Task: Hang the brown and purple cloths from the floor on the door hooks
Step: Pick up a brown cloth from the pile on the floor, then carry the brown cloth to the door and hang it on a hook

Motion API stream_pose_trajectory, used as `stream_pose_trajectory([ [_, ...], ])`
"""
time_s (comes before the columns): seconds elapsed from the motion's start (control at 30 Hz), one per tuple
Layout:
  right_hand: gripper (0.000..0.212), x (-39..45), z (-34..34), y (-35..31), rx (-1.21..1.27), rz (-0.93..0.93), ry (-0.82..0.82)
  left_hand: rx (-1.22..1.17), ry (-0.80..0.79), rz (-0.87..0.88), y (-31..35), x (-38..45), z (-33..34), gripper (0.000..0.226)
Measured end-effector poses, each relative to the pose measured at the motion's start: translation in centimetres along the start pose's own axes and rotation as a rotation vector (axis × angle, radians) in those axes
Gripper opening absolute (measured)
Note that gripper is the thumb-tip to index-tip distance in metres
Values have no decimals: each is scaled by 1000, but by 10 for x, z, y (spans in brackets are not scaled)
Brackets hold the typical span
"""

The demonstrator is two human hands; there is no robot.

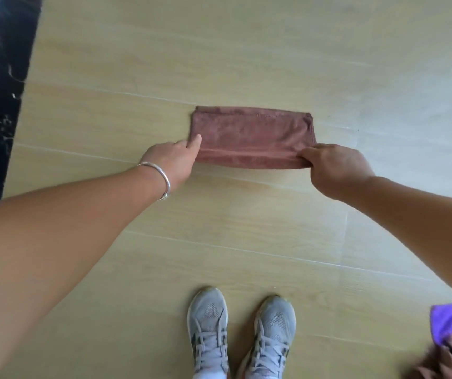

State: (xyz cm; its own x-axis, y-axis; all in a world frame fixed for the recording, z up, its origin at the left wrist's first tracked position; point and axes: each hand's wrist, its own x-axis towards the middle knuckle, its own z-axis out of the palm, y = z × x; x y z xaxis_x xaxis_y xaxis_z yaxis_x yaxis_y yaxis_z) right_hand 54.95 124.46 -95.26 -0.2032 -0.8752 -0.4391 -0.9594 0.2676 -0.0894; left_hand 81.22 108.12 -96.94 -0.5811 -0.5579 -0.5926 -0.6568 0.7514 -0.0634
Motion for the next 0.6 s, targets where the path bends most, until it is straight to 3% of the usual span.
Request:
stream_pose_trajectory([
  [0.23,35,-58,-164,-15,81,67,12,-137,26,10,-31,-95,-153,66],
  [0.6,41,-196,-520,-62,65,16,289,-110,304,-14,-96,-296,-474,65],
])
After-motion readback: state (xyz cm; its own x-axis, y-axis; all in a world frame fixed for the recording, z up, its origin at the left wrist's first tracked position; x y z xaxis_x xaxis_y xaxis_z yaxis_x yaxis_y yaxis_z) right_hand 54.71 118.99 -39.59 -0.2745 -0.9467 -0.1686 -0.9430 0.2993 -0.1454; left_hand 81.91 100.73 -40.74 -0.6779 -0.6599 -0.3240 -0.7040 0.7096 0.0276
